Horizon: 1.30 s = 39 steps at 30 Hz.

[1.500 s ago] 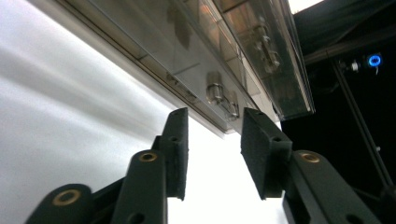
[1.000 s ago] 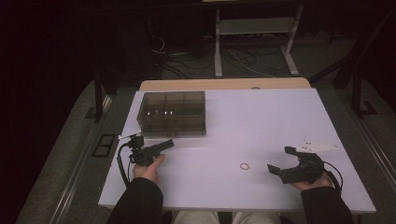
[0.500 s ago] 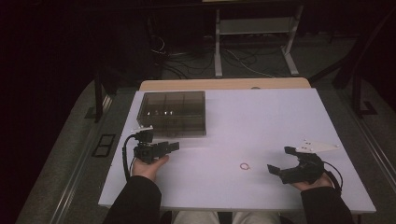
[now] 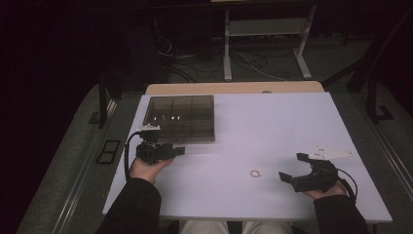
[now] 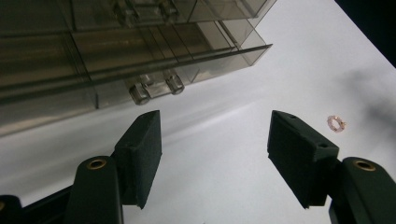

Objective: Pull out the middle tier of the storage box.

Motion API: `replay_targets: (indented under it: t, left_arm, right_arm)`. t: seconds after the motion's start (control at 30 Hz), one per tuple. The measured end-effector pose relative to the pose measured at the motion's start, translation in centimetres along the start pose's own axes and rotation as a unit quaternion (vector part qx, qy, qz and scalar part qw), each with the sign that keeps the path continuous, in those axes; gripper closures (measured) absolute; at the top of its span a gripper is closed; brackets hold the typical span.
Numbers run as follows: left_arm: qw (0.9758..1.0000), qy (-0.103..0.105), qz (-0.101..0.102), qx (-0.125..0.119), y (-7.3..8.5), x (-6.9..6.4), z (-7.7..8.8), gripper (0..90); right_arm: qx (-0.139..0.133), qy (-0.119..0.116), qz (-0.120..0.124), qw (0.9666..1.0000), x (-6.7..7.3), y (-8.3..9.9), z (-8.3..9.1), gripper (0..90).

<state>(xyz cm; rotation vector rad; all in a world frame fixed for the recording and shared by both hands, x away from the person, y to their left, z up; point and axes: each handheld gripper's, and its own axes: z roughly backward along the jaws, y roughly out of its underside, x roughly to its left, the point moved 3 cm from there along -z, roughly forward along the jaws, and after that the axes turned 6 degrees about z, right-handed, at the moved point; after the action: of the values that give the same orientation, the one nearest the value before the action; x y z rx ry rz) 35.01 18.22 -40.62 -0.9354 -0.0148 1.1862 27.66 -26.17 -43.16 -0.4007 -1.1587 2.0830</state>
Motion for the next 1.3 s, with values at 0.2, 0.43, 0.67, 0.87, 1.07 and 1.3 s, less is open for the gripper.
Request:
replay_targets:
  t: [0.2,0.43,0.67,0.87,1.07,1.3]
  left_arm:
    - [0.9999,-0.006,-0.011,0.006,-0.6,0.3,0.5,35.5]
    - [0.9993,-0.013,-0.032,0.013,-1.6,0.4,1.1,36.4]
    - [0.9977,-0.017,-0.061,0.023,-3.2,0.4,1.7,36.4]
    - [0.9960,-0.014,-0.083,0.031,-4.1,0.5,2.0,36.6]
    - [0.9927,-0.007,-0.114,0.041,-4.7,0.5,1.7,37.1]
    - [0.9866,-0.003,-0.156,0.047,-5.0,0.5,1.2,39.9]
  right_arm:
    - [0.001,0.000,0.000,1.0000,0.0,0.0,0.0,0.4]
    - [0.003,0.000,0.001,1.0000,0.0,0.0,-0.1,0.4]
    - [0.004,0.000,0.002,1.0000,0.1,0.0,-0.1,0.4]
    - [0.004,0.000,0.003,1.0000,0.0,0.0,-0.2,0.4]
    - [0.006,-0.001,0.001,1.0000,0.1,0.0,-0.2,0.4]
    - [0.006,0.000,0.002,1.0000,0.0,0.0,-0.2,0.4]
